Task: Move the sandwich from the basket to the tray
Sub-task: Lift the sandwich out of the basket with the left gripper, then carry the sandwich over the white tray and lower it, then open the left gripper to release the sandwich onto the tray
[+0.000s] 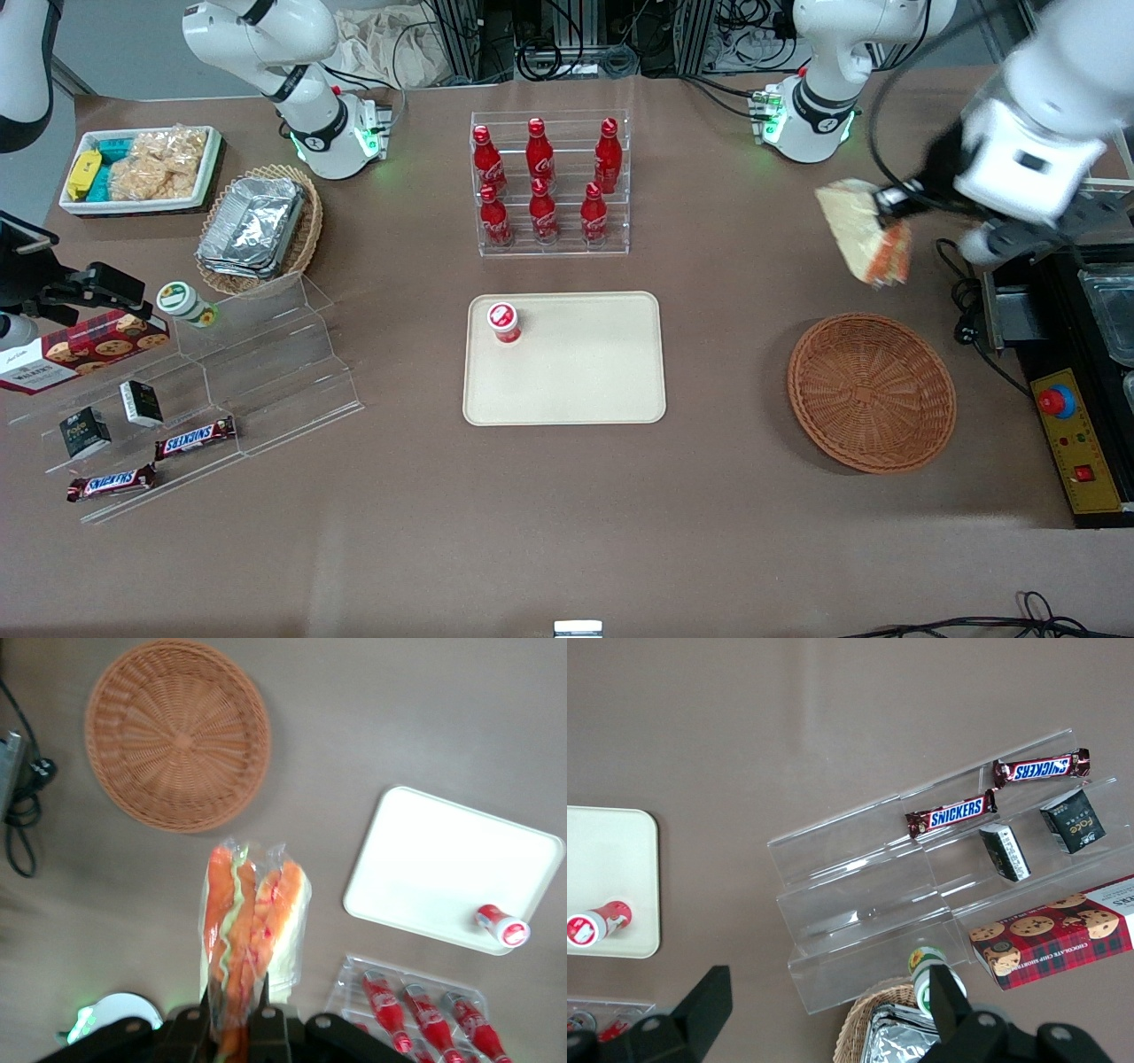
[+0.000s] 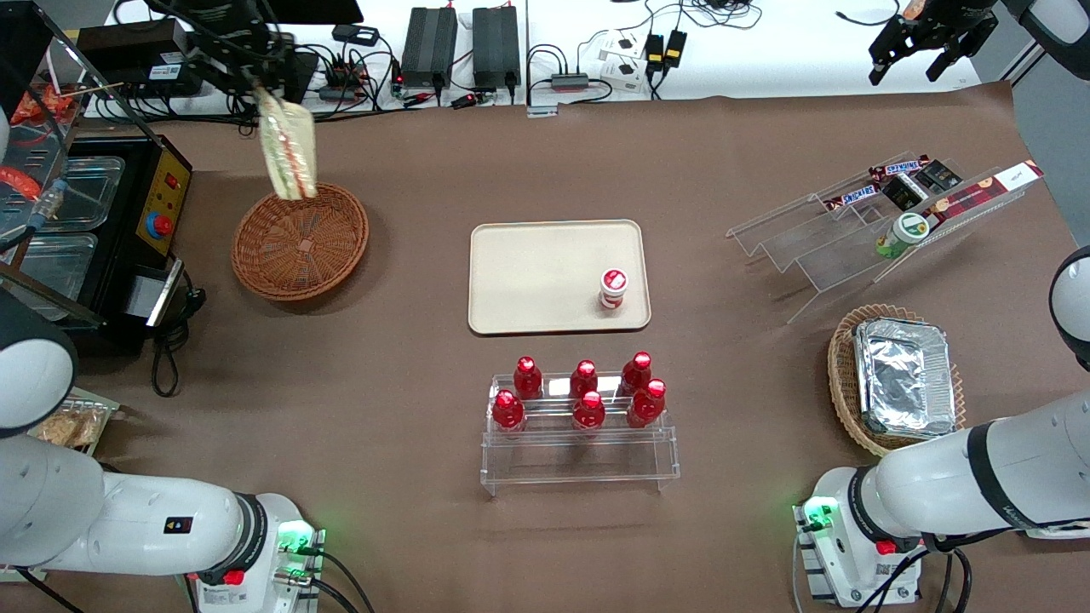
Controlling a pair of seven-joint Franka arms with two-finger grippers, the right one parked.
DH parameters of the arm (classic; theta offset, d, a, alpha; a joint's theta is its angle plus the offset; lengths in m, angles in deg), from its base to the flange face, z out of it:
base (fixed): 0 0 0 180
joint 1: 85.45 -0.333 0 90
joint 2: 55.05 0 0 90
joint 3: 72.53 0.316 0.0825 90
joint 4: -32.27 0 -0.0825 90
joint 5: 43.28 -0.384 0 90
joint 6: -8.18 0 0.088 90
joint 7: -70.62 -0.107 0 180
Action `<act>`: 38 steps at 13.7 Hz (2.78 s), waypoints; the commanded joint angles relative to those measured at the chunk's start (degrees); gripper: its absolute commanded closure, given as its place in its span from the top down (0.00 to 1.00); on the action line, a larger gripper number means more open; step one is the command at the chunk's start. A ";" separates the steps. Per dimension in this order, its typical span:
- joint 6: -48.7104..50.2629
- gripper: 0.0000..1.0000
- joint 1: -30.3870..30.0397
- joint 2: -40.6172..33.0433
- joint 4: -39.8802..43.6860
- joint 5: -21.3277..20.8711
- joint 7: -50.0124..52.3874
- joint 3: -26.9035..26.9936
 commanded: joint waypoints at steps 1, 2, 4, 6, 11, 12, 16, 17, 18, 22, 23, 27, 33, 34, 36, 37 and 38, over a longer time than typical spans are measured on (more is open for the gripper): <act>0.84 0.00 3.22 0.58 0.67 -1.50 12.48 -6.43; 0.14 0.00 4.02 1.81 0.49 -2.99 16.01 -9.15; -4.49 0.00 5.69 6.89 0.40 -5.54 23.30 -13.47; -11.96 0.00 7.97 11.99 0.05 -7.38 29.12 -14.36; -26.21 0.00 9.92 26.40 -0.56 -12.39 31.25 -14.28; -29.02 0.00 9.92 29.65 -0.65 -14.41 31.25 -14.19; -36.59 0.00 9.83 37.84 -0.65 -18.20 31.25 -14.10; -37.48 0.00 9.83 39.08 -0.74 -18.73 31.17 -14.10; -37.75 0.00 9.83 40.05 -0.65 -19.17 31.25 -14.10; -40.73 0.04 9.83 42.86 -0.74 -19.70 31.17 -14.01; -40.82 0.07 9.83 43.04 -0.74 -20.66 31.25 -14.01; -41.97 0.40 9.83 43.92 -1.00 -21.02 31.17 -14.01; -34.26 1.00 7.29 32.97 -0.74 -20.93 37.14 -14.01; -32.06 1.00 6.32 29.89 -1.00 -20.50 37.23 -14.01; -27.40 1.00 3.87 24.87 -0.91 -20.05 38.46 -14.01; -25.64 1.00 2.81 22.85 -0.91 -19.96 37.85 -14.01; -24.14 1.00 1.32 20.74 -1.00 -19.88 37.50 -14.10</act>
